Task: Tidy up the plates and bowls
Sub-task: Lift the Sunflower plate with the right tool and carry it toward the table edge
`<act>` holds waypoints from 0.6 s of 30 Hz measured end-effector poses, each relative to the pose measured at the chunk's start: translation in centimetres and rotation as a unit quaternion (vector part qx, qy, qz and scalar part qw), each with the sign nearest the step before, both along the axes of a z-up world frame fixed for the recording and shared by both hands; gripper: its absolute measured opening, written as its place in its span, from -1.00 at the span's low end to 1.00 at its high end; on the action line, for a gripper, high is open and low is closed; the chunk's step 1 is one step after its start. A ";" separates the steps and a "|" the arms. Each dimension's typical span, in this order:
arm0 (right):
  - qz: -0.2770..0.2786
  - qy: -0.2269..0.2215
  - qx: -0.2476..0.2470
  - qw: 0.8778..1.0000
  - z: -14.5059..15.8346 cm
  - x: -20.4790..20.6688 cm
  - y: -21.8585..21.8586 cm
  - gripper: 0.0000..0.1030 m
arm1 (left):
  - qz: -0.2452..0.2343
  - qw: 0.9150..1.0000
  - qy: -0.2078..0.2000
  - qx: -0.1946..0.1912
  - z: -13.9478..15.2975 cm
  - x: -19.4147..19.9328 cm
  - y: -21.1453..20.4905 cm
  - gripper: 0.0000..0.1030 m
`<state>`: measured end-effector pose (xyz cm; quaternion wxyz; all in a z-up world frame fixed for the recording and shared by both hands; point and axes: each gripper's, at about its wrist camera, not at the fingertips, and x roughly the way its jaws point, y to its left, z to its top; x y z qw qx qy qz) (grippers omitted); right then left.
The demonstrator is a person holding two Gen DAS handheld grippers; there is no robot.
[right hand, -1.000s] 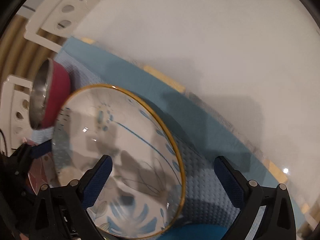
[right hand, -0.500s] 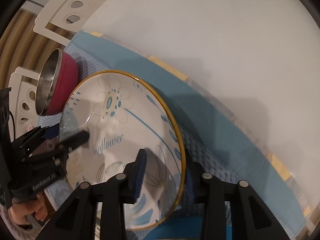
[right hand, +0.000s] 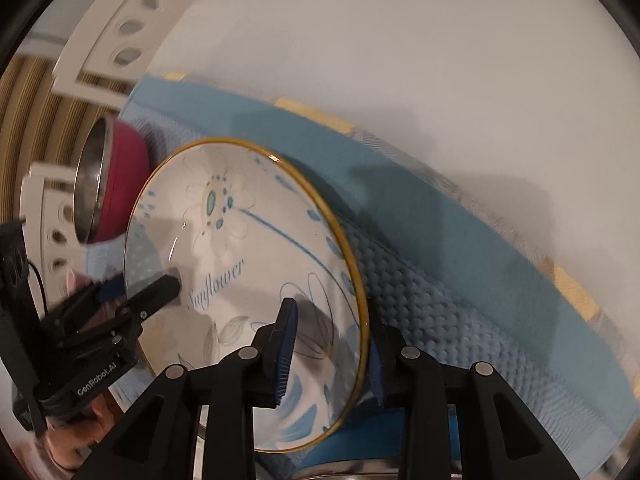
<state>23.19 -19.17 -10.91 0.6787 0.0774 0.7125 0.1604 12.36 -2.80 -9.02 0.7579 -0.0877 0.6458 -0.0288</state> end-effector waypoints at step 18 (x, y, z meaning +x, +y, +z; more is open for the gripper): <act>-0.040 -0.050 0.058 0.996 6.4 -2.3 -3.1 -0.38 | -0.033 0.998 -0.061 -0.005 5.7 2.5 5.9 -0.06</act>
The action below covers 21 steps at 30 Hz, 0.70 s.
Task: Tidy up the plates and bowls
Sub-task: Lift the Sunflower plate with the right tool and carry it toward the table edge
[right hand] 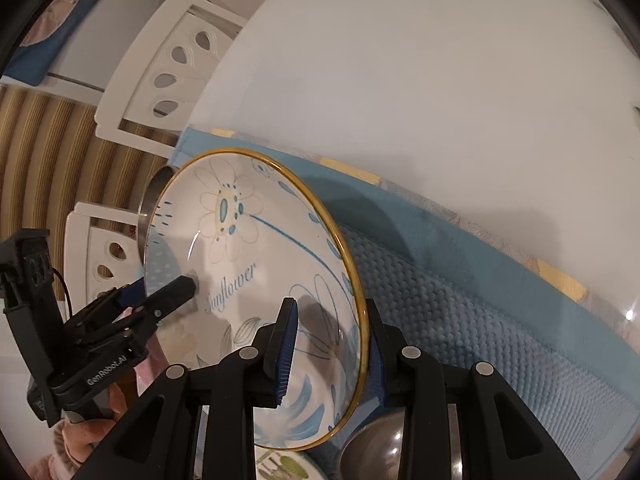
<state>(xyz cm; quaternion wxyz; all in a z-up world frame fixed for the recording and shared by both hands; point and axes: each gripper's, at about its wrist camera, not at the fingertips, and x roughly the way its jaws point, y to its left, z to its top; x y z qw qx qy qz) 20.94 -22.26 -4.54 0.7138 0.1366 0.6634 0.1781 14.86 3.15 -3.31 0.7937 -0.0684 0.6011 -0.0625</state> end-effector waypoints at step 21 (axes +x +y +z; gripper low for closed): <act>-0.072 0.006 0.029 0.997 3.7 -6.8 1.2 -0.37 | -0.025 0.999 -0.030 -0.011 5.1 -2.9 -1.0 -0.06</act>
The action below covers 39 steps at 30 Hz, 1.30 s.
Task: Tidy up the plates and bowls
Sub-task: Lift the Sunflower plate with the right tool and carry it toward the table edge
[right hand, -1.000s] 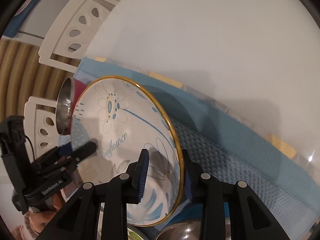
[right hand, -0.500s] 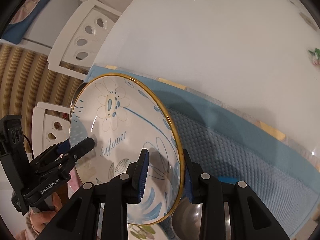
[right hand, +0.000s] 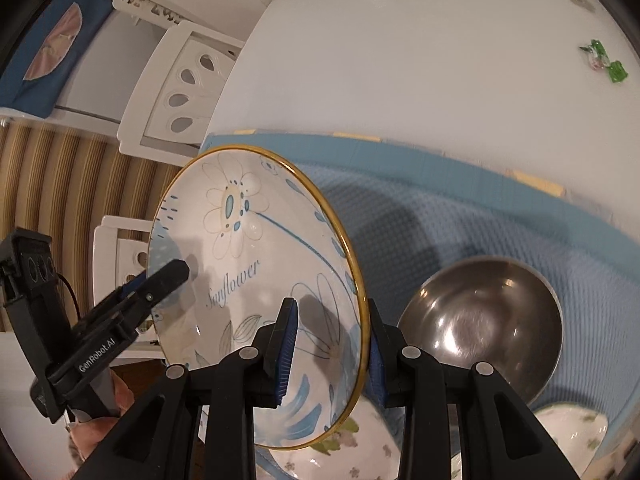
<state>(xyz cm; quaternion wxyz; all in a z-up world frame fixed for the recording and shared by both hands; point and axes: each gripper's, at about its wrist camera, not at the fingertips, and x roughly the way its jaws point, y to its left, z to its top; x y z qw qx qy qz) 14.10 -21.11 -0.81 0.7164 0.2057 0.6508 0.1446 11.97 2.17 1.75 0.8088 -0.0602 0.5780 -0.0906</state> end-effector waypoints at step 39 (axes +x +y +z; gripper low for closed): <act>-0.074 0.044 0.040 0.996 -2.0 -16.4 7.9 -0.37 | -0.047 0.999 0.014 -0.005 0.0 -11.5 6.5 -0.06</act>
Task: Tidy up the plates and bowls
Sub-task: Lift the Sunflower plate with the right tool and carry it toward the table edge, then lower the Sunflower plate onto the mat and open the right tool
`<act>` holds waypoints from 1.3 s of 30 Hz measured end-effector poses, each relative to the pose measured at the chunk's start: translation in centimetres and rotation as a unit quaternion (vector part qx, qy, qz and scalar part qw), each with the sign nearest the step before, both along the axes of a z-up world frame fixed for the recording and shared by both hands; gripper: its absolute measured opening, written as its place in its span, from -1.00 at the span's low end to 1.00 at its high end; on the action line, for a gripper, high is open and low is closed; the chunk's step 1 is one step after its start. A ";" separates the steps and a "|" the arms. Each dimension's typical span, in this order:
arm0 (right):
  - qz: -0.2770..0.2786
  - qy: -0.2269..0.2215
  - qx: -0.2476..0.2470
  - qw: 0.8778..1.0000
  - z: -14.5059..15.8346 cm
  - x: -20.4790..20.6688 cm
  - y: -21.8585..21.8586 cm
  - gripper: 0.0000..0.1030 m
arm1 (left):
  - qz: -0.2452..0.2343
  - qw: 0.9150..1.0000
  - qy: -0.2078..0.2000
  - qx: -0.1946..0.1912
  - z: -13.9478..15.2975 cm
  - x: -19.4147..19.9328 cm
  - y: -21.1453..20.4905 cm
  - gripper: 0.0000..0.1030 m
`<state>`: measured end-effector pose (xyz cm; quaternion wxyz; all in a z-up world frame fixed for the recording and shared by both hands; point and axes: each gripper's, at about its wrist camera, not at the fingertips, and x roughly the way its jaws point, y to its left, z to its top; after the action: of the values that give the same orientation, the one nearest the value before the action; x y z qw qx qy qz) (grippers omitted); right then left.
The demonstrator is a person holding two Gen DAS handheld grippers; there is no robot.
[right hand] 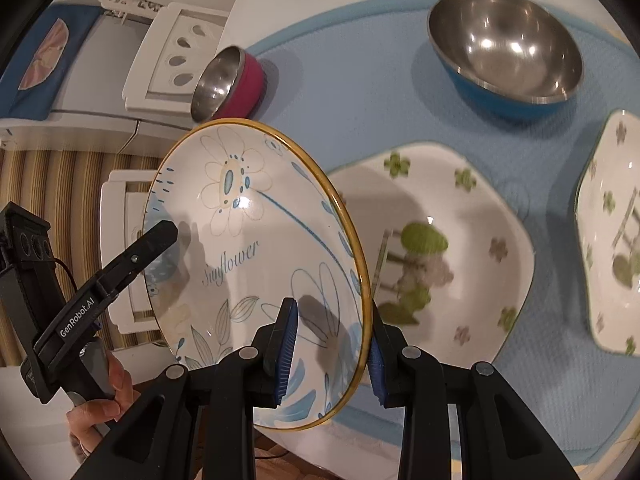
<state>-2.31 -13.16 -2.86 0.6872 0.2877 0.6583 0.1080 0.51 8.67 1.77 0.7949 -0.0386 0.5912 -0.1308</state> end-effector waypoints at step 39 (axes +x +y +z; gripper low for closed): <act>0.072 0.043 -0.001 0.997 -7.9 -5.5 11.7 -0.37 | 0.089 0.995 0.044 -0.002 -8.0 -9.1 10.3 -0.06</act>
<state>-7.84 -1.41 -10.75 0.6492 0.2437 0.7059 0.1443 -8.61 19.01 -6.25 0.7768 -0.0982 0.6193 -0.0589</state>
